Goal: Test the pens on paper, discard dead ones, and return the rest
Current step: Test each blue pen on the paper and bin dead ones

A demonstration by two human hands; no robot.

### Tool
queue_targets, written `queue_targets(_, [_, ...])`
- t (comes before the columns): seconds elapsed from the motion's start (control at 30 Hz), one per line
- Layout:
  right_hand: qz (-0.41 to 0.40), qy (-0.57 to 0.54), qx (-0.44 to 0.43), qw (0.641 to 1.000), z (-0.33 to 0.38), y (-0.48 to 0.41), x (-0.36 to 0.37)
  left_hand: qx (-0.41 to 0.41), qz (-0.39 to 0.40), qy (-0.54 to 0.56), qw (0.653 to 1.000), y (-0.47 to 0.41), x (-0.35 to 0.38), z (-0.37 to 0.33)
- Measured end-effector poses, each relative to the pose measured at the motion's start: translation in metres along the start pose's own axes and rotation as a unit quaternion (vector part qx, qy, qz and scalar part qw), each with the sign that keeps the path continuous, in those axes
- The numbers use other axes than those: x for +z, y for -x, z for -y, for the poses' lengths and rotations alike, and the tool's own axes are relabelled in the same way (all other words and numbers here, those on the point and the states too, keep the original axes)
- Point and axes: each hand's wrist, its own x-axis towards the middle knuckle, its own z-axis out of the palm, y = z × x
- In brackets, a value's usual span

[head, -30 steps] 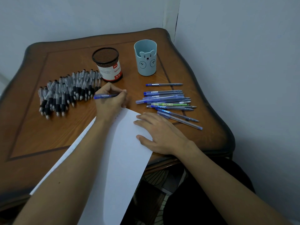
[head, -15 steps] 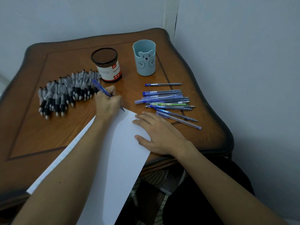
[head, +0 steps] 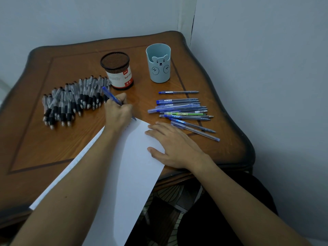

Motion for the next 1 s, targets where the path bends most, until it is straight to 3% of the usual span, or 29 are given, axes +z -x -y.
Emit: queue_targets(1.0, [0.012,0.021,-0.017,1.000,0.0035,-0.0010,-0.0031,0.030,0.052,0.010,0.998,0.0007,0.0025,0.0020])
